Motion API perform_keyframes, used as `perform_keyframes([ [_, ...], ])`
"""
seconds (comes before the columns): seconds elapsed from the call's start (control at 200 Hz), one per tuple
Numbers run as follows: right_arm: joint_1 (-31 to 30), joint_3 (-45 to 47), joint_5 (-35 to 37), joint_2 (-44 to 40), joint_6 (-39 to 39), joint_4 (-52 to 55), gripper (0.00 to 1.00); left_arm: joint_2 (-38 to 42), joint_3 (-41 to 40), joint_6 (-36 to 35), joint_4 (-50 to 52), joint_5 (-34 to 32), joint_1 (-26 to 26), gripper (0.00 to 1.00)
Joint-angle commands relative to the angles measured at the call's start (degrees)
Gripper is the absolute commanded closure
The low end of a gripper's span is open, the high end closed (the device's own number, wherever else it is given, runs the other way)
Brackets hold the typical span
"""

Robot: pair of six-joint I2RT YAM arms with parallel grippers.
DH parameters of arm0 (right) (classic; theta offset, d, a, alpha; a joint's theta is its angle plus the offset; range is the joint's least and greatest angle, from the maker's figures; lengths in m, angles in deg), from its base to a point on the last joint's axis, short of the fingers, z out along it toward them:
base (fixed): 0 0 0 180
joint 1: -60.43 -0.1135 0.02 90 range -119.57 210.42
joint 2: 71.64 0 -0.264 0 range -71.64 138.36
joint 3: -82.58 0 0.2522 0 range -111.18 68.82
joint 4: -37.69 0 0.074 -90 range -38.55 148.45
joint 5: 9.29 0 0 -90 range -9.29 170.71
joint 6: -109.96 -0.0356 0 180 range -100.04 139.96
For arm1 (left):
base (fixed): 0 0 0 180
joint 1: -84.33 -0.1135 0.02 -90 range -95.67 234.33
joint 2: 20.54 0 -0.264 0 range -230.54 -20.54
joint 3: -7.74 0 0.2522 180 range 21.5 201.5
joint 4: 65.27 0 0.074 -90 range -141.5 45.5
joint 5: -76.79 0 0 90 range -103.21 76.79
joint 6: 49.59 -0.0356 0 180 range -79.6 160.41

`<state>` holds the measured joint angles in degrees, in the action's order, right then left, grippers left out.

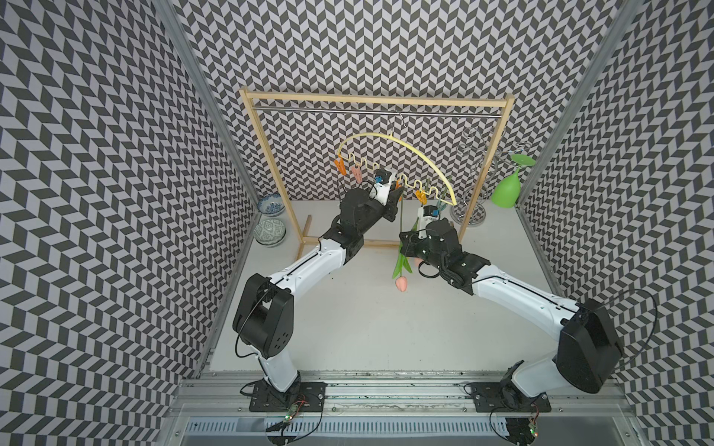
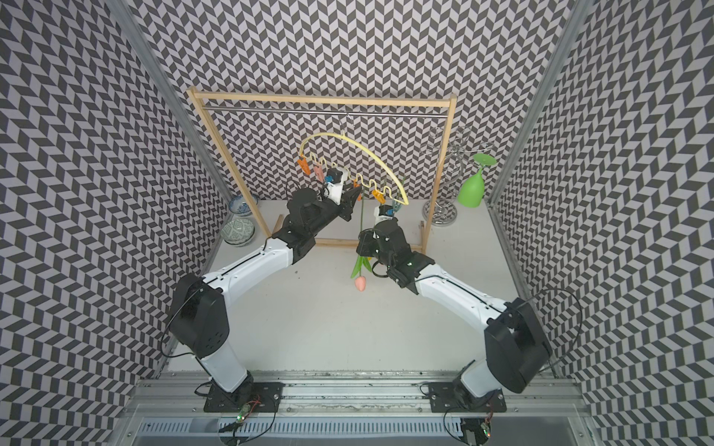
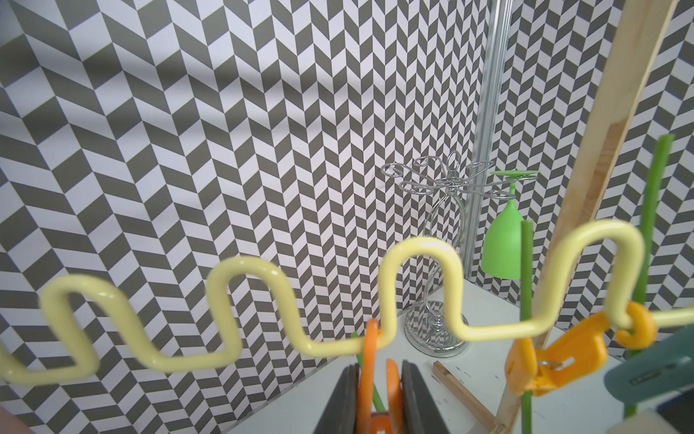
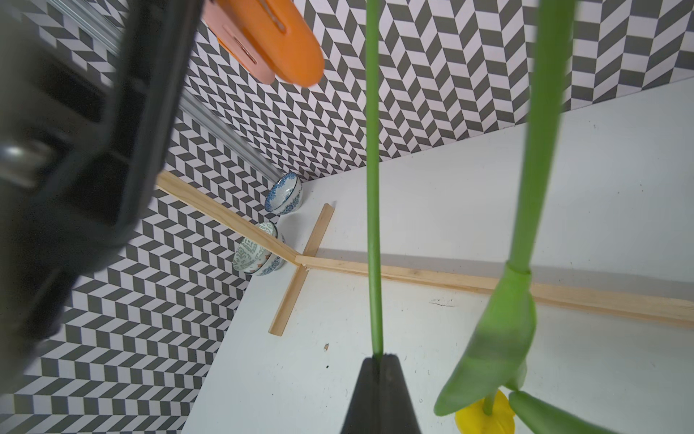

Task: Dry the flowers on a clothes hanger
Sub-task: Open the clamp at the hanger.

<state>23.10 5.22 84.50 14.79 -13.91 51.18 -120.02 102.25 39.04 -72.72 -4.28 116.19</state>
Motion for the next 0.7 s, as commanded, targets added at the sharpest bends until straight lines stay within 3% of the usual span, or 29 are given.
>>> perform_keyframes([
  [0.0, 0.5, -0.3, -1.7, 0.5, -0.7, -4.8, 1.00, 1.9, 0.7, 2.2, -1.1, 2.2, 0.2, 0.77],
  [0.696, 2.6, 1.5, -5.2, -0.3, -2.6, -17.5, 1.00, 3.2, -0.8, 6.7, -2.5, 4.4, -0.4, 0.76],
])
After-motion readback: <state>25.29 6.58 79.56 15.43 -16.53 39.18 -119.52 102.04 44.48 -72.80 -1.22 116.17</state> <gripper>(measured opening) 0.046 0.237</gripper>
